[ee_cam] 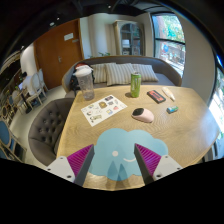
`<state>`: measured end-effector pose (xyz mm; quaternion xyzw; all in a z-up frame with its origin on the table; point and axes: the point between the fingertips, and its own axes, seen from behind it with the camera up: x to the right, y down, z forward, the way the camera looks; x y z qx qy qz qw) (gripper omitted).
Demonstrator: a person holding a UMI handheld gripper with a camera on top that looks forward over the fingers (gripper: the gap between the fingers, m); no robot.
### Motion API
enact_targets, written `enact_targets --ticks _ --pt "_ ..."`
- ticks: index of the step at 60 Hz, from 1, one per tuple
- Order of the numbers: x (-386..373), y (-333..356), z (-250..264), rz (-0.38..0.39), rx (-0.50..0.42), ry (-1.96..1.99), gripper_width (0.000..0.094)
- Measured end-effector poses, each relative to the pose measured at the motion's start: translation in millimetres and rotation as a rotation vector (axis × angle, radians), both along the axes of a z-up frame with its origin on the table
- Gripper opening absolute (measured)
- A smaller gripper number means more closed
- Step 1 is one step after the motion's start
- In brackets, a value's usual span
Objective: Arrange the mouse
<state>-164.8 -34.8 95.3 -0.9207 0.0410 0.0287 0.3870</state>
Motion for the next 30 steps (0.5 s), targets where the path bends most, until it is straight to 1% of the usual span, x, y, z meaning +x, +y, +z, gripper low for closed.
enact_targets --ticks 5,19,27,30 --pt "10 -9 -3 -0.030 -0.003 -0.010 0.0828" --pt "53 -32 -23 -0.052 -0.040 -0.019 0.0827" --pt "93 -9 -36 -0.050 -0.016 -0.081 0.0827" --pt "107 12 -43 -0.030 -0.005 -0.106 0.0829"
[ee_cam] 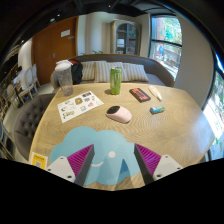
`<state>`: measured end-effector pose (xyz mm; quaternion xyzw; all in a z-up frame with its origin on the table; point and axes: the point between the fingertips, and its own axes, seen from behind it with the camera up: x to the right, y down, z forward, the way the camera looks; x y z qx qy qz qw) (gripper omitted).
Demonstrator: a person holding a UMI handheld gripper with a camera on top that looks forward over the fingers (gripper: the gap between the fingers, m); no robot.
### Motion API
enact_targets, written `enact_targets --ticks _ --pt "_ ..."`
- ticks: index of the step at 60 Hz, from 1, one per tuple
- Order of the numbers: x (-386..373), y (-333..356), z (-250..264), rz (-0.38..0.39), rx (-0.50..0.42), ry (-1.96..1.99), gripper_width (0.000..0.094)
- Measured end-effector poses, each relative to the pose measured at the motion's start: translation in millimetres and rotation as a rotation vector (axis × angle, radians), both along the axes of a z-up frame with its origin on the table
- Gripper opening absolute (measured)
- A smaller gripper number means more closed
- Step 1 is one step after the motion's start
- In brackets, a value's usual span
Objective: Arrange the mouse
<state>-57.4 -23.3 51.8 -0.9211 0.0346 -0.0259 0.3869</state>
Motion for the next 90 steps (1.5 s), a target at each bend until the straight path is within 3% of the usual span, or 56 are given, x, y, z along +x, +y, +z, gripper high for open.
enact_targets --ticks 15,31,42,50,54,59,67,73,90 --pt "48 117 -33 0.169 0.063 -0.065 0.0828" --pt "55 165 -66 0.307 0.051 0.041 0.0841" --pt "58 198 -64 0.315 0.104 0.056 0.0801" --pt "58 220 -64 0.297 0.124 0.061 0.0676" --pt "61 226 -64 0.260 0.134 0.061 0.0549" --pt "63 228 -65 0.208 0.142 0.062 0.0540" --pt "64 228 -67 0.158 0.076 0.078 0.0486" --pt "65 219 -59 0.117 0.031 0.091 0.0422" --pt "-6 120 22 0.129 0.159 0.138 0.0397"
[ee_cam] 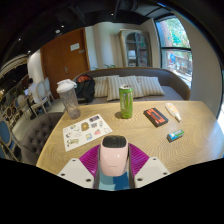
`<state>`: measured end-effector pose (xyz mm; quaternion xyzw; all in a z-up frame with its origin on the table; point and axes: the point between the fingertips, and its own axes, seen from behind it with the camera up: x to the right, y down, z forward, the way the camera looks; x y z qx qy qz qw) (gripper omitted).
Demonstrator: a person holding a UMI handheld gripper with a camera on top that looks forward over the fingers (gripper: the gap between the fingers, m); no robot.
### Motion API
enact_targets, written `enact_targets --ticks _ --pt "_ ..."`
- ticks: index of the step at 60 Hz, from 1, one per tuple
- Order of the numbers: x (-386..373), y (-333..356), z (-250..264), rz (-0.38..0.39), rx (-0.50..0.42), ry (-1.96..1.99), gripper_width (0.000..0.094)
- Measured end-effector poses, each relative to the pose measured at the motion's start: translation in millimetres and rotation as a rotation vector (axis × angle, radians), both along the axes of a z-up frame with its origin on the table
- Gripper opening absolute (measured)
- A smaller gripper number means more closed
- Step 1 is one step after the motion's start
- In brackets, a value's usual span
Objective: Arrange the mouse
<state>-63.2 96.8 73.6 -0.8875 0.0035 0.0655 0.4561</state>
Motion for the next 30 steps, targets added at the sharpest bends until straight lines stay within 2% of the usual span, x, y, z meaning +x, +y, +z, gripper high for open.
enact_targets --ticks 5,10,22,27,29,30 --pt "-33 -38 9 0.042 0.036 -0.010 0.0395" --pt "-47 -74 -8 0.061 0.010 -0.100 0.0396" --pt "-53 -114 -69 -0.013 -0.084 -0.116 0.0401" --pt "-51 -118 -88 -0.021 -0.112 -0.134 0.0486" --pt "-50 -111 -83 -0.038 -0.076 -0.111 0.0498" --pt "-51 -111 -88 -0.041 -0.093 -0.109 0.0514"
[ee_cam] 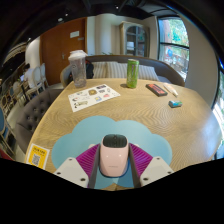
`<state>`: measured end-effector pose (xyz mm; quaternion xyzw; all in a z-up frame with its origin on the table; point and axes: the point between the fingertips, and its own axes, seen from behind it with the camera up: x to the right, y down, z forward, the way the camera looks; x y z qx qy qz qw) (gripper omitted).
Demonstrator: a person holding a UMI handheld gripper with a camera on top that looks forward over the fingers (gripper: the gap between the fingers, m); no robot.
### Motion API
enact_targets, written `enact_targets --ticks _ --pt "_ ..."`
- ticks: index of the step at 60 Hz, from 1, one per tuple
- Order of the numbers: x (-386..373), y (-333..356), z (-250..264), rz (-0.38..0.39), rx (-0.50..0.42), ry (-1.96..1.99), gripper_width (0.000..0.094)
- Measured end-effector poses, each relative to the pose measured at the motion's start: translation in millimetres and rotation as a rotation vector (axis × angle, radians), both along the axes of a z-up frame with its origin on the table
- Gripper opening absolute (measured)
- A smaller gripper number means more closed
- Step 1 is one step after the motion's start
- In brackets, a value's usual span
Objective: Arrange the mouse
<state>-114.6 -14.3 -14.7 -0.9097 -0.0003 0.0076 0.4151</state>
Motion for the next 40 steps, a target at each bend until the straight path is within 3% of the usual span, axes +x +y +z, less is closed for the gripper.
enact_targets --ticks 5,11,14,27,40 --pt "2 -2 2 -0.001 -0.046 0.009 0.0550" --pt "3 -15 3 -0.016 -0.128 0.021 0.0779" --pt "3 -25 9 -0.014 -0.152 0.037 0.0844" --pt "42 -90 45 -0.028 -0.219 0.040 0.0849" --pt "117 -142 48 -0.071 -0.308 -0.012 0.0849"
